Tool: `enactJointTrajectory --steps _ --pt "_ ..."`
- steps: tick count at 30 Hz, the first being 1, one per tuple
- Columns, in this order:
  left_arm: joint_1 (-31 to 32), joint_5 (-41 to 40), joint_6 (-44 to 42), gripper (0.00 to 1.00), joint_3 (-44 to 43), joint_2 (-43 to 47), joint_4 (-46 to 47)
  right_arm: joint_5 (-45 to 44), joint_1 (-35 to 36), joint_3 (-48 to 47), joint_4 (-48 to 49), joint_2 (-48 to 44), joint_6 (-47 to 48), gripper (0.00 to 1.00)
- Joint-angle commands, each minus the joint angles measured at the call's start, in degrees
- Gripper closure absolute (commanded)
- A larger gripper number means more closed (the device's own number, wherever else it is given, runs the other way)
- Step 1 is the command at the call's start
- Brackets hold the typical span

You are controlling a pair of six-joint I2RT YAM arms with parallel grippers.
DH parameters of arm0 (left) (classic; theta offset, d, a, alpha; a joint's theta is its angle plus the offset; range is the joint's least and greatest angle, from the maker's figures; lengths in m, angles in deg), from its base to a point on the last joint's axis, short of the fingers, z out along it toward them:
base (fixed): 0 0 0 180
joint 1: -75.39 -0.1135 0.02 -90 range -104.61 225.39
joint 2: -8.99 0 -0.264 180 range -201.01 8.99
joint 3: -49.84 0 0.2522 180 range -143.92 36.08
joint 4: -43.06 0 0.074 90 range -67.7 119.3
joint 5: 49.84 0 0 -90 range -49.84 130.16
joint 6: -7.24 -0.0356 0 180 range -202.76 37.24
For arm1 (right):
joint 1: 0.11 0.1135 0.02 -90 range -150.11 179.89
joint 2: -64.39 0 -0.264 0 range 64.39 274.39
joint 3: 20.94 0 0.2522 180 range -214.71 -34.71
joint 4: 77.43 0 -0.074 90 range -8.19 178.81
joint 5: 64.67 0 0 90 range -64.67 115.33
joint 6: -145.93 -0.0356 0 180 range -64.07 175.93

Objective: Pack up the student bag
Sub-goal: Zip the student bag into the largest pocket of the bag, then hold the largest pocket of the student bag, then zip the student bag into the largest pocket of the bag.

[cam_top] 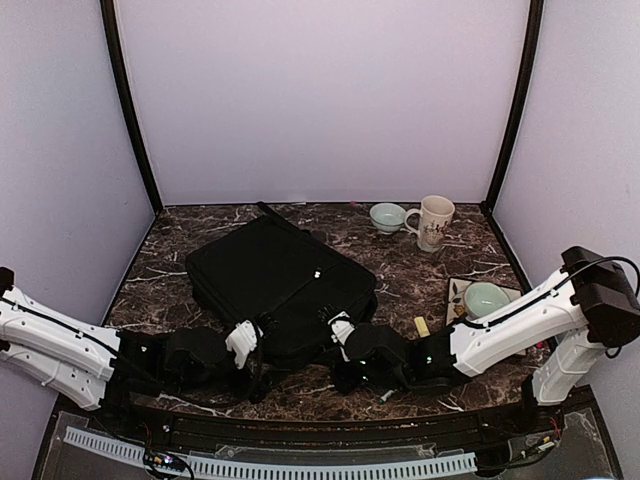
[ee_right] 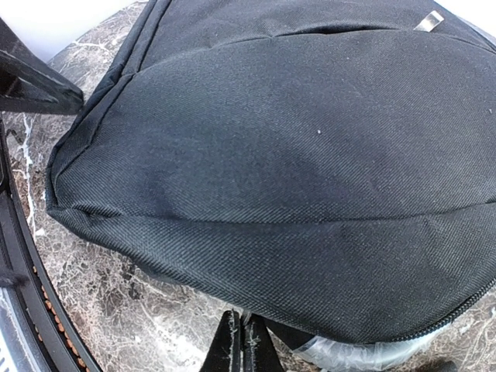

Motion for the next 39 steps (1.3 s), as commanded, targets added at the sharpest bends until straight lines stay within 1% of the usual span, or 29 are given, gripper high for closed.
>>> enactJointTrajectory --steps 1,4,7,10,11,12,14,15,16,17,22,26,30,34,39 --pt "0.03 0.37 -1.57 0.1 -2.55 -3.39 7.37 -0.32 0.73 0.31 2.54 -1.96 -0.31 1.0" --pt "0.01 0.71 -2.23 0.11 -3.31 -6.21 10.13 -0.29 0.89 0.47 2.7 -1.97 -0.27 1.0" --pt "0.03 -1.63 -2.32 0.17 -5.02 -10.07 10.16 -0.49 1.02 0.64 2.8 -1.95 -0.36 1.0" --pt "0.03 -4.84 -2.33 0.3 -6.32 -12.88 9.68 -0.94 1.1 1.07 2.71 -2.03 -0.53 1.0" --pt "0.01 -5.79 -2.37 0.37 -6.54 -13.49 9.81 -0.98 1.11 1.26 2.71 -3.75 -0.65 1.0" --pt "0.01 -6.45 -2.42 0.46 -6.55 -13.91 9.85 -1.1 1.15 1.5 2.72 -4.21 -0.74 1.0" --pt "0.03 -7.32 -2.59 0.75 -6.63 -14.25 9.72 -1.55 1.11 2.0 2.5 -4.9 -1.05 1.0" --pt "0.03 -7.57 -2.55 0.87 -6.62 -14.23 9.43 -1.95 1.13 2.22 2.34 -5.24 -1.2 1.0" --pt "0.02 -7.84 -2.52 0.95 -6.58 -14.02 9.01 -2.36 1.11 2.49 2.08 -5.55 -1.35 1.0" --pt "-0.02 -8.18 -2.5 1.0 -6.47 -13.75 8.59 -2.78 1.11 2.7 1.87 -5.89 -1.55 1.0" --pt "0.03 -9.49 -1.87 1.0 -5.24 -10.19 5.22 -5.39 1.11 3.66 0.37 -7.47 -3.03 1.0" --pt "-0.01 -9.36 -1.08 1.0 -3.75 -5.56 1.8 -7.78 0.51 4.13 -1.28 -8.34 -4.38 1.0" --pt "-0.04 -8.49 0.1 1.0 -3.23 -2.44 -2.82 -7.23 -1.68 4.73 -1.76 -8.16 -5.89 1.0" --pt "0.01 -9.51 1.46 1.0 -3.42 -1.28 -6.17 -7.87 -3.85 3.99 -3.67 -7.73 -6.77 1.0" --pt "0.02 -9.92 2.23 1.0 -3.06 0.54 -8.43 -8.31 -7.0 4.74 -5.23 -8.91 -7.71 1.0"
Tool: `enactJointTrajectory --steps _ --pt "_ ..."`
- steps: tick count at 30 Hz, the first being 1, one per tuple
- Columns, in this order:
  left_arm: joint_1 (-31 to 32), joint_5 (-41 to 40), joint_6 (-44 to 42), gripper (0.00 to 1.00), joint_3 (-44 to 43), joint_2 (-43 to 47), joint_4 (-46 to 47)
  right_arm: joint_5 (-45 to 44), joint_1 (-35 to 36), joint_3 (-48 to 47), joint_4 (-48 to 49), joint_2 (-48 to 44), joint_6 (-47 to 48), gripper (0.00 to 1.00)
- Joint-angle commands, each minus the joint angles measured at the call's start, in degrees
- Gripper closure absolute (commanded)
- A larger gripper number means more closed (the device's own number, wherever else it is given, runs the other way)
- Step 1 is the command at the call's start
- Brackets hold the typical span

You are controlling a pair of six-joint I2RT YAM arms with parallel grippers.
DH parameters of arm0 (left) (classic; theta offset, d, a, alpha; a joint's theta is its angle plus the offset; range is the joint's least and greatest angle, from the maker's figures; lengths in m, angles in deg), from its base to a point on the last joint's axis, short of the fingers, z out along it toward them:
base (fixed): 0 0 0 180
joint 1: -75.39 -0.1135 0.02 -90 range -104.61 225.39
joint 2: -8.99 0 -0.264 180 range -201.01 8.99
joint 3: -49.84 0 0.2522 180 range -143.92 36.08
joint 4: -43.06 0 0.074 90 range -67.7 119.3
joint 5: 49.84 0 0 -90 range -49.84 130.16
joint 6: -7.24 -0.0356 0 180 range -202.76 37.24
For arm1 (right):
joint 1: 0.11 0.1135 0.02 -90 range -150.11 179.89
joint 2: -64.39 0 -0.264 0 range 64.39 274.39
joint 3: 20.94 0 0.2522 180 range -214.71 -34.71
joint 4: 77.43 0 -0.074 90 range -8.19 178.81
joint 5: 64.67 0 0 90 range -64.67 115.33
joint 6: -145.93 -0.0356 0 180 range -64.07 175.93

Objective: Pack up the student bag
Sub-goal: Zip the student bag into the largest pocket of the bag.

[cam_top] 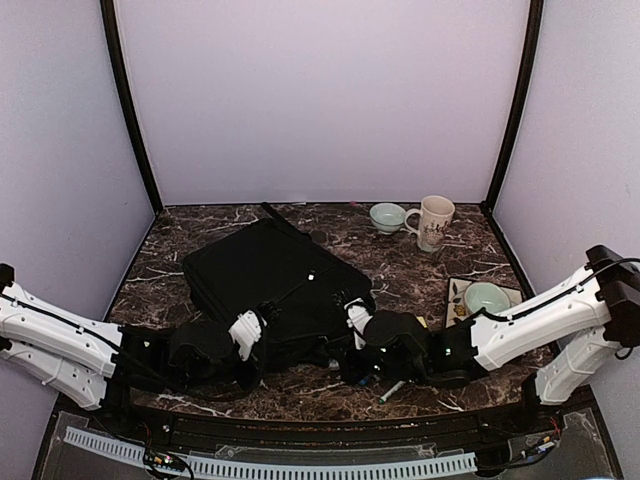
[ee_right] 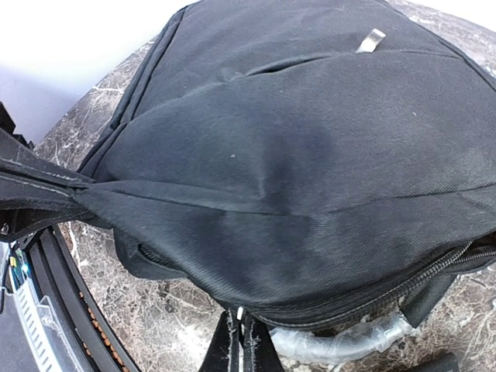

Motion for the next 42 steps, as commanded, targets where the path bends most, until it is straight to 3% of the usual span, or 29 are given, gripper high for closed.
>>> enactJointTrajectory --steps 1,21,26,28,31,33,37,42 --pt "-0.08 -4.43 2.08 1.0 1.65 4.23 -7.27 -9.72 -5.76 1.97 -6.6 -2.35 -2.94 1.0" --pt "-0.08 -0.97 4.13 1.0 1.3 13.15 -14.56 -4.79 -12.89 -0.37 -4.44 1.75 -1.59 1.0" --pt "-0.08 -0.44 3.73 0.99 1.11 12.07 -13.93 2.24 -12.09 0.05 -0.87 1.29 0.95 1.0" --pt "-0.08 -0.5 3.75 0.83 0.4 10.8 -14.22 3.62 -10.99 -0.19 -0.34 1.14 1.9 1.0" --pt "-0.12 0.46 3.02 0.51 -0.41 8.83 -13.34 3.94 -8.14 -1.54 -0.72 1.78 3.44 1.0" --pt "-0.08 1.07 2.38 0.39 -0.78 7.42 -12.06 3.32 -6.16 -2.99 -1.65 2.76 4.03 1.0" --pt "-0.02 2.53 0.58 0.27 -2.23 4.25 -9.48 2.47 -3.25 -5.16 -2.42 4.11 4.01 1.0" --pt "0.06 3.37 -1.11 0.25 -4.92 0.3 -8.56 2.84 -0.99 -7.11 -2.44 5.7 4.42 1.0"
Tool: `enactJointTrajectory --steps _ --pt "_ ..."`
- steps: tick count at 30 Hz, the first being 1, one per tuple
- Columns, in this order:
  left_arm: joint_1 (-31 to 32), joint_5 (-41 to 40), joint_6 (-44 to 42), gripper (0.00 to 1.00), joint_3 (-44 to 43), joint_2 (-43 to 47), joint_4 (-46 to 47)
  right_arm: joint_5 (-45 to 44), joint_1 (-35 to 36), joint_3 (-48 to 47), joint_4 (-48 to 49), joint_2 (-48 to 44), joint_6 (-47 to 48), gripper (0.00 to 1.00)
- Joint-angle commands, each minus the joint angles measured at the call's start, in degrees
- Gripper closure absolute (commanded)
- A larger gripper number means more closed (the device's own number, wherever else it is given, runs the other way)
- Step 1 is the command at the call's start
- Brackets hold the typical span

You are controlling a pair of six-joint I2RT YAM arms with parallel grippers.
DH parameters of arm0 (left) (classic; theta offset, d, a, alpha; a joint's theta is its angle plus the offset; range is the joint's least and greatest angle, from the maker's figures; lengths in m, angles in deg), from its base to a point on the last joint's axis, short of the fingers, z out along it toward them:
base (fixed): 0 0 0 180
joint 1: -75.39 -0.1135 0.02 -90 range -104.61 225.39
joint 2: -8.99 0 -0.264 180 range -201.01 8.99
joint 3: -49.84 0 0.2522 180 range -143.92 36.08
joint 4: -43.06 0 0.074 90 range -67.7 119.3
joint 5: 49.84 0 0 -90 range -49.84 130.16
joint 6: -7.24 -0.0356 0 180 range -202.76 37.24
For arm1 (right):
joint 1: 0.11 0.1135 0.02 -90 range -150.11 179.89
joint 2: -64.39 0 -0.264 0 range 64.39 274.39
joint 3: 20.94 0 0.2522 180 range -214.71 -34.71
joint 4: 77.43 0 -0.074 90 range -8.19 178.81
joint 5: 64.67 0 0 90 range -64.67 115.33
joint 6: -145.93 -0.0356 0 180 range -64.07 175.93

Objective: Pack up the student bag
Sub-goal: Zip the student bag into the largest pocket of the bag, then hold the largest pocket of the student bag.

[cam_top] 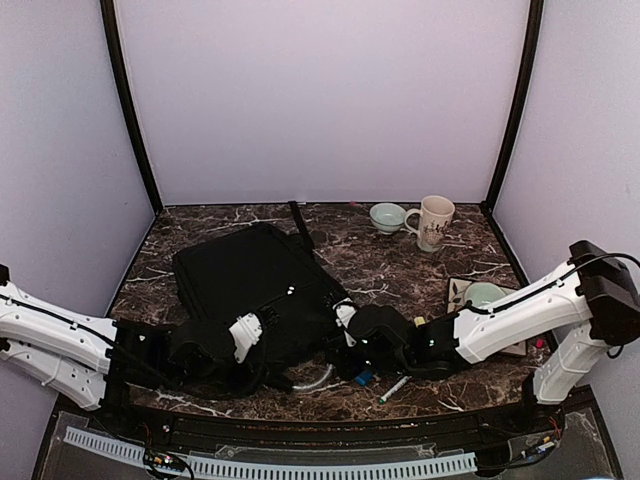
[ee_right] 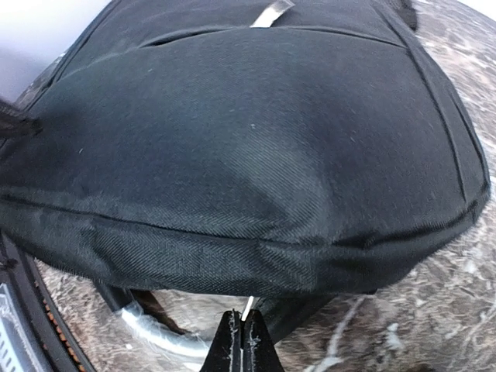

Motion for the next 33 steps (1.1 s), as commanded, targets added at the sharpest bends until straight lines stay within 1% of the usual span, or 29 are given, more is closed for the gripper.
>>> enactJointTrajectory --steps 1,5,8,14,17,19,20,21,22,24,25,26,30,33 --pt "0.32 1.3 -2.27 0.25 -3.56 -2.29 2.52 0.05 2.33 -3.16 2.8 0.61 1.2 1.0" --pt "0.64 1.78 -3.37 0.25 -4.86 -3.67 2.74 0.62 3.97 -4.46 2.74 0.55 1.92 1.0" --pt "0.68 0.69 -3.24 0.25 -4.7 -4.26 2.41 1.72 5.06 -4.7 3.68 0.1 2.46 1.0" --pt "0.63 -0.7 -2.0 0.27 -2.13 -3.24 3.32 4.76 5.65 -4.42 6.72 0.42 2.54 1.0" --pt "0.69 -1.44 -2.1 0.3 -0.29 -2.65 3.98 6.34 5.79 -4.14 8.06 0.14 2.58 1.0" --pt "0.68 -2.38 -2.02 0.35 0.73 -2.34 4.06 7.46 5.85 -3.43 9.35 -0.19 2.54 1.0" --pt "0.69 -2.85 -1.9 0.39 1.24 -2.23 4.08 7.89 5.83 -3.11 9.69 -0.19 2.58 1.0" --pt "0.66 -3.32 -1.88 0.45 1.69 -2.0 4.06 8.02 5.83 -2.76 9.98 -0.14 2.5 1.0" --pt "0.68 -3.8 -1.86 0.56 2.13 -1.69 4.02 7.89 5.83 -2.49 10.01 -0.14 2.46 1.0" --pt "0.69 -4.74 -1.92 0.83 2.67 -0.7 3.76 6.68 5.83 -1.98 9.62 -2.18 2.2 1.0" --pt "0.63 -5.15 -1.83 0.93 2.86 -0.11 3.56 5.59 5.83 -1.68 9.4 -2.48 2.04 1.0" --pt "0.68 -5.46 -1.72 1.0 3.14 0.44 3.21 4.63 5.88 -1.39 8.95 -2.83 1.93 1.0" --pt "0.63 -5.8 -1.04 1.0 3.85 2.59 2.1 -2.13 5.38 -0.31 6.06 -4.16 0.45 1.0" --pt "0.63 -6.46 0.03 1.0 3.8 3.62 0.66 -6.02 3.07 1.36 3.41 -5.4 -2.73 1.0"
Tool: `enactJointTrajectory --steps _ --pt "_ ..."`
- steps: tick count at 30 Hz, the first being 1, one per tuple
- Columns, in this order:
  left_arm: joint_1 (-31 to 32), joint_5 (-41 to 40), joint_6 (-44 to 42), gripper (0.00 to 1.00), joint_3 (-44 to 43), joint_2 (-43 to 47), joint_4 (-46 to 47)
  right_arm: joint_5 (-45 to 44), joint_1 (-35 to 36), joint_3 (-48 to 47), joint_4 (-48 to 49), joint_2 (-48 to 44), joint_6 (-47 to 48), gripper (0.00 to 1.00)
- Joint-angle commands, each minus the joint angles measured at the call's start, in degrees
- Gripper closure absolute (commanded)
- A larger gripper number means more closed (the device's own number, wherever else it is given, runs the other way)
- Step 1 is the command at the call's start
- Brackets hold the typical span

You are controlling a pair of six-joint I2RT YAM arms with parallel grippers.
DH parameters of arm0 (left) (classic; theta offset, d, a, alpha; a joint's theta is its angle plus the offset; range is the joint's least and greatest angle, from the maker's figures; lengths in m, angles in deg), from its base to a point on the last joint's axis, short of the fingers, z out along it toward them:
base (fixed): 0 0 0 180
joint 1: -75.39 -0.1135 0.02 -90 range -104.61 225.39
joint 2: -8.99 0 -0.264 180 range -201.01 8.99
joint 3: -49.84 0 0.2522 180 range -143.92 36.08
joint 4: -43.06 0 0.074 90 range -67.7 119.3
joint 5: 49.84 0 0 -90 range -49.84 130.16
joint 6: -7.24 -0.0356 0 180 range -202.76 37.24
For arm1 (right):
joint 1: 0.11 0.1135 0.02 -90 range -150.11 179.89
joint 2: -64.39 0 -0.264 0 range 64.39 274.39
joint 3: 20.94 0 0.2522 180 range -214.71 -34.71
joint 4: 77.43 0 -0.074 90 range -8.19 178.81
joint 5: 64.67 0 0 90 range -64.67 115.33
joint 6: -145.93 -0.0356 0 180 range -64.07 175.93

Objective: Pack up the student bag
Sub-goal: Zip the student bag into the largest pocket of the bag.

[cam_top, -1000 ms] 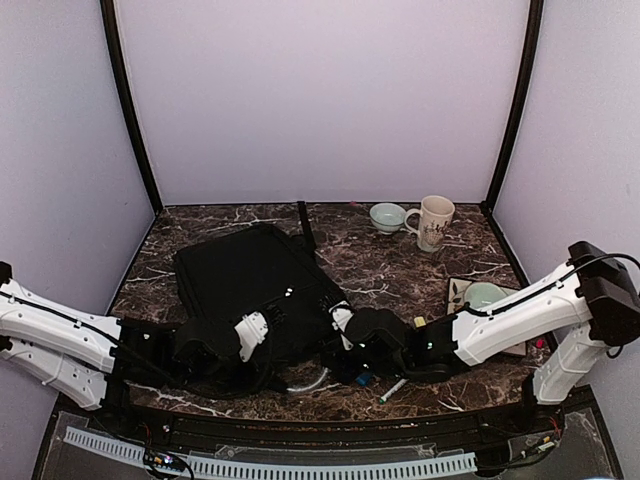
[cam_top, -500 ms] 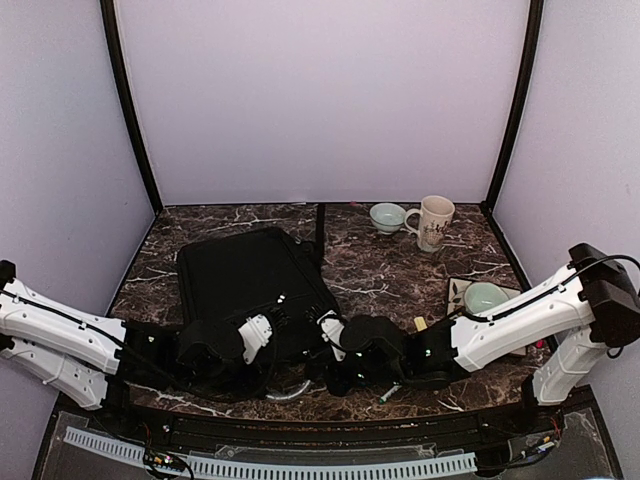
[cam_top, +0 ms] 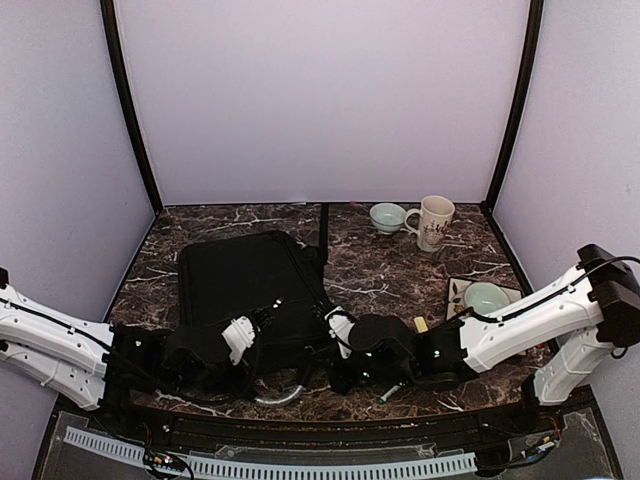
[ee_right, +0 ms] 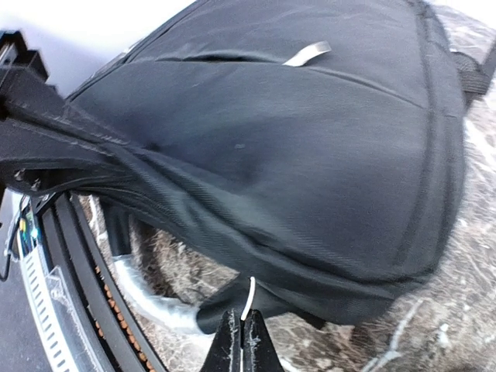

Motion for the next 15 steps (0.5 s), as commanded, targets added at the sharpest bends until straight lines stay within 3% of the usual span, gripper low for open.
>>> enactJointTrajectory --steps 1,7,15 --pt "0.12 -3.31 2.38 1.0 1.07 2.7 -3.32 -9.07 -2.97 2.42 -0.54 -4.39 -4.86 1.0" --pt "0.18 -5.15 3.81 1.0 1.82 4.33 -4.52 -14.58 -9.36 4.57 -6.04 -5.42 -8.72 1.0" --pt "0.17 -5.6 3.47 1.0 2.47 4.77 -3.55 -10.83 -11.54 5.45 -4.18 -7.73 -5.95 1.0"
